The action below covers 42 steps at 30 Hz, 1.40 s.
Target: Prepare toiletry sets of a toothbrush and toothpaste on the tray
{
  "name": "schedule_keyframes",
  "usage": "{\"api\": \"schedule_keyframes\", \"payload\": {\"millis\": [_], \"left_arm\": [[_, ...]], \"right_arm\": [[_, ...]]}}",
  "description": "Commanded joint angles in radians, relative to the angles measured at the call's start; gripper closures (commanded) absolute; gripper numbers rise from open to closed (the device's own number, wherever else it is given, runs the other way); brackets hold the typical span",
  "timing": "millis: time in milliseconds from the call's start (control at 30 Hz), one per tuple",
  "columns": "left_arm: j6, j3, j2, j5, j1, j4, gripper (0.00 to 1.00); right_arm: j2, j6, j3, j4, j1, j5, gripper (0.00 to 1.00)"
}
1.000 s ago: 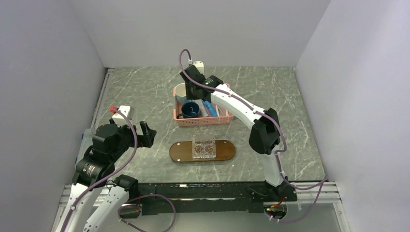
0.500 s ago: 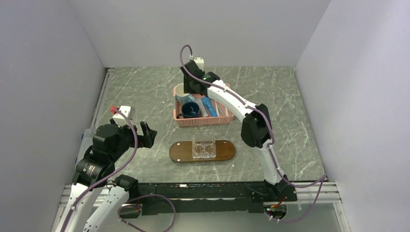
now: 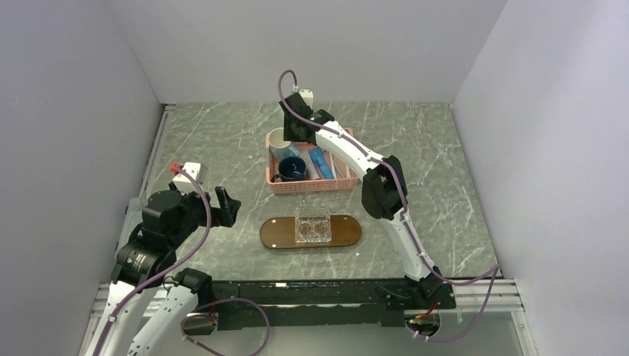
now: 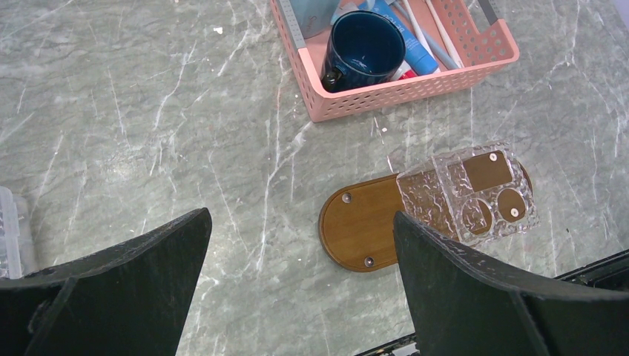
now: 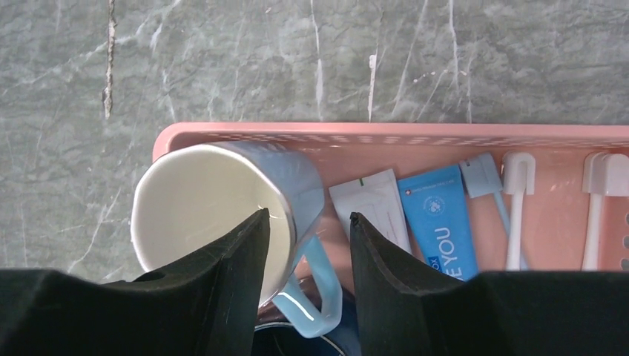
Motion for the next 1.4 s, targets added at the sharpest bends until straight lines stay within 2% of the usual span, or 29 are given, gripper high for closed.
{"api": "schedule_keyframes", "payload": {"millis": [0,367,533,600,633,900,1367], "left_arm": [[0.005,-0.003,0.01,0.008,-0.003,0.033,0.01],[0.005,-0.003,0.007,0.005,-0.005,0.033,0.0],[0.005,-0.004,0.006,0.004,-0.005,0.031,0.01],[0.005,-0.003,0.005,0.002,-0.005,0.03,0.01],[0.005,-0.003,0.006,0.002,-0.004,0.031,0.01],[0.005,-0.003,0.009,-0.003,-0.005,0.03,0.01],[0.005,-0.004,0.021,-0.007,-0.004,0.03,0.01]], "right_arm": [[0.014,-0.006,0.06,0.041,-0.015,-0.024,0.55],[0.045,-0.021,0.078,0.034,-0.019,-0.061,0.74],[0.046,-0.031,0.08,0.03,-0.019,-0.068,0.87],[0.042,-0.036,0.08,0.029,-0.019,-0.066,0.98],[0.039,-0.038,0.08,0.029,-0.02,-0.064,1.0],[-0.019,-0.068,0.061,0.068,-0.02,-0.051,1.0],[-0.211,-0.148,0.007,0.134,-0.019,-0.006,1.0]]}}
